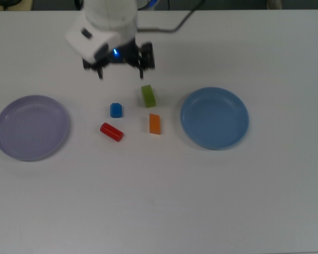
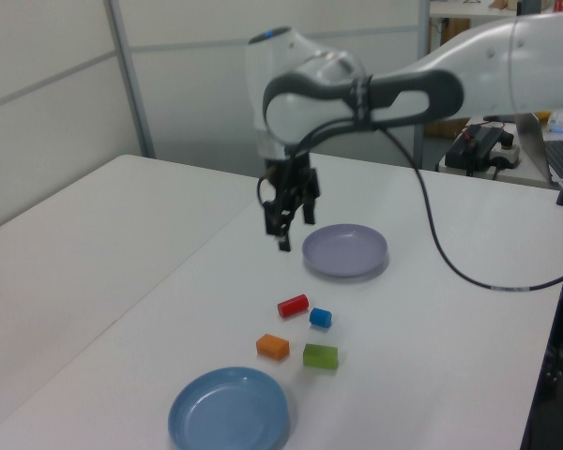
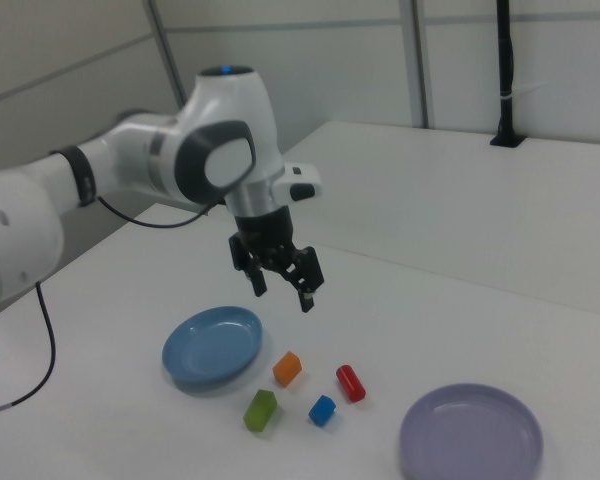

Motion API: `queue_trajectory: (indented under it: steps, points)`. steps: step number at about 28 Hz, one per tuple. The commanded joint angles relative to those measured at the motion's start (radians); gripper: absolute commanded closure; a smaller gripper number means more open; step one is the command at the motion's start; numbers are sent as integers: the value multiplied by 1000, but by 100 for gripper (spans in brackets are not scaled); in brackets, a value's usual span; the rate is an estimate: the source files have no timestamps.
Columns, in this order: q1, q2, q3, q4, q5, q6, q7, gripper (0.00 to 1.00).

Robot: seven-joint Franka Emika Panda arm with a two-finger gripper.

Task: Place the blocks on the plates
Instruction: 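Lower the open gripper down onto the orange block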

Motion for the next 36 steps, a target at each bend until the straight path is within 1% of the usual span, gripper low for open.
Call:
queue_trajectory:
  steps: [1, 6, 8, 12, 14, 16, 19, 21, 22, 23, 26, 27, 28, 30, 32, 33, 34, 36]
  points:
    - [24, 47, -3, -71, 14, 179, 22, 0]
    - [60, 88, -3, -130, 11, 281, 89, 0]
    - [60, 100, -5, -144, 9, 302, 109, 0]
    - [64, 139, -3, -147, 5, 333, 137, 0]
    - [83, 157, -5, -147, 3, 356, 154, 0]
    - [97, 173, -6, -147, -1, 374, 180, 5]
    - [98, 191, -6, -147, -27, 379, 198, 16]
    - [103, 196, -6, -147, -38, 379, 200, 21]
    - [106, 197, -5, -148, -38, 379, 200, 24]
    - [107, 202, -5, -148, -38, 379, 200, 30]
    - [107, 203, -6, -150, -46, 379, 198, 37]
    - [107, 205, -6, -151, -54, 378, 197, 39]
    - [107, 205, -5, -157, -79, 379, 194, 42]
    - [109, 206, -5, -164, -104, 379, 193, 51]
    - [120, 205, -5, -168, -120, 379, 193, 63]
    - [124, 205, -5, -174, -126, 379, 190, 68]
    - [126, 205, -5, -182, -136, 379, 187, 69]
    - [126, 205, -5, -182, -141, 379, 187, 67]
